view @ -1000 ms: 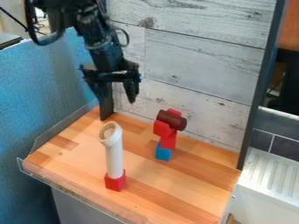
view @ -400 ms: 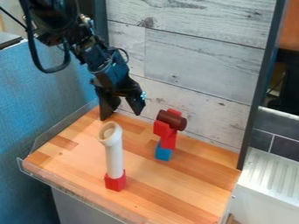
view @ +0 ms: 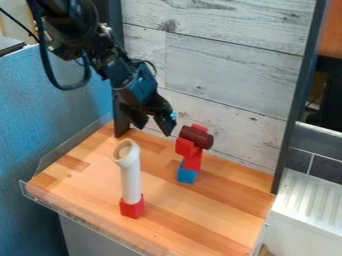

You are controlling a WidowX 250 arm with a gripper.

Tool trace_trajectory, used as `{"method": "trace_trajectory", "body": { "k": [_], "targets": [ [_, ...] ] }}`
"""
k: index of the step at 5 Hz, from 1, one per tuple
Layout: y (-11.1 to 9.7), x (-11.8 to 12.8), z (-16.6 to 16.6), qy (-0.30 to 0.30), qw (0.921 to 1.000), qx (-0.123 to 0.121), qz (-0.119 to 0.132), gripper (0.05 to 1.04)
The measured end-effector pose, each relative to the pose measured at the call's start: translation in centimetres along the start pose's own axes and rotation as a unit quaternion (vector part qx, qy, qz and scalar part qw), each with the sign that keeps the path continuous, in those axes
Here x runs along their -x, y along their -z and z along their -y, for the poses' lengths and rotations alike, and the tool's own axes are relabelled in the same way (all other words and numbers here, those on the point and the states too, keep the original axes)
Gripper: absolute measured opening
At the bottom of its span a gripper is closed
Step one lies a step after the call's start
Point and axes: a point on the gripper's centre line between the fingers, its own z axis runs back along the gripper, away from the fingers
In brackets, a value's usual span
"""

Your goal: Move red arch with brown cylinder to the middle of the table

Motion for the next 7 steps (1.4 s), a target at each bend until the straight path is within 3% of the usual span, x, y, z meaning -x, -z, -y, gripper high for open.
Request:
{"method": "trace_trajectory", "body": {
  "k": [2, 3, 4, 7],
  "targets": [
    [2.1, 0.6, 1.3, 0.033, 0.9986, -0.041, -0.007, 1.000],
    [2.3, 0.2, 1.7, 0.037, 0.9982, -0.047, 0.001, 1.001],
    [3.4, 0.6, 1.7, 0.030, 0.9984, -0.047, -0.013, 1.001],
    [4.7, 0.0, 0.9, 0.028, 0.9976, -0.060, -0.018, 1.000]
  ]
}}
